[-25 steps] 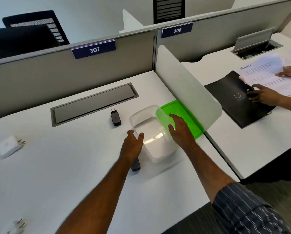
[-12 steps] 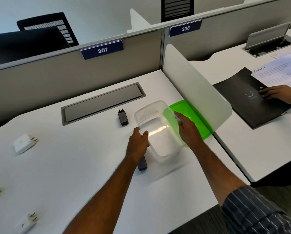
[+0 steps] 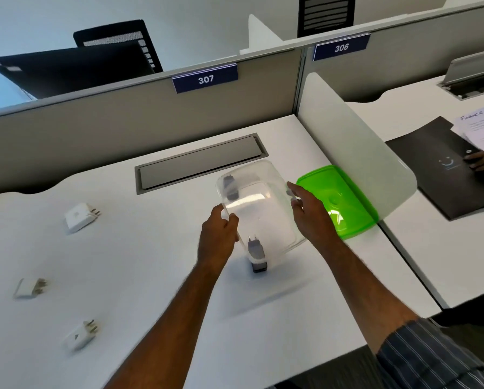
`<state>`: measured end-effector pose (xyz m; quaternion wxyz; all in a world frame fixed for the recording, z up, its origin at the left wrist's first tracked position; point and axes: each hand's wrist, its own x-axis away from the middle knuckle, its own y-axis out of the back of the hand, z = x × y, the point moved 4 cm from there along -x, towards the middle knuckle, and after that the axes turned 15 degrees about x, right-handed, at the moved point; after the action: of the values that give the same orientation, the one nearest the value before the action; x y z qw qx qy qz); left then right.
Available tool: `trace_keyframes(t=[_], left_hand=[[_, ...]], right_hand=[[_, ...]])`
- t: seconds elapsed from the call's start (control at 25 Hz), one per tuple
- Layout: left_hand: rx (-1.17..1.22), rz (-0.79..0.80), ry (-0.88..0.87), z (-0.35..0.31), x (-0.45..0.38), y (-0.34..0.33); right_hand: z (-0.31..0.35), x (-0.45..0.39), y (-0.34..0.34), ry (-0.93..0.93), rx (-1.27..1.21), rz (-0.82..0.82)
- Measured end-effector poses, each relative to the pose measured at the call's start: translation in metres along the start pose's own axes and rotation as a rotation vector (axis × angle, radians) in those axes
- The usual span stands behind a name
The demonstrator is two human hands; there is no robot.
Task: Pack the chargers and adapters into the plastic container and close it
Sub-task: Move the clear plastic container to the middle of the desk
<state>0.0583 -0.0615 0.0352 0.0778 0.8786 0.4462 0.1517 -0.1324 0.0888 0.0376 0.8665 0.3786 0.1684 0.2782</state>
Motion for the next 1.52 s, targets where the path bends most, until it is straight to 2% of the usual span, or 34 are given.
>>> trace_keyframes(t=[0.52, 0.68, 0.76, 0.88, 1.0, 1.52], left_hand=[[-0.056, -0.164, 0.072, 0.052, 0.044, 0.143], [-0.070, -0.196, 0.106, 0.074, 0.059, 0.179], [-0.066, -0.200, 0.116, 0.087, 0.067, 0.195], [-0.080, -0.180, 0.121, 0.103, 0.076, 0.217], [-0.148, -0.127, 0.115, 0.116, 0.084, 0.234], [-0.175, -0.027, 0.108, 0.145, 0.084, 0.262]], right_hand=[[0.091, 0.064, -0.087, 0.170, 0.048, 0.281], [0.109, 0.086, -0.112, 0.176, 0.102, 0.313], [0.120, 0.099, -0.123, 0.196, 0.165, 0.299], [0.131, 0.118, -0.142, 0.207, 0.036, 0.404], [0.136, 0.136, -0.159, 0.227, 0.060, 0.463], [0.144, 0.170, -0.187, 0.235, 0.140, 0.403]])
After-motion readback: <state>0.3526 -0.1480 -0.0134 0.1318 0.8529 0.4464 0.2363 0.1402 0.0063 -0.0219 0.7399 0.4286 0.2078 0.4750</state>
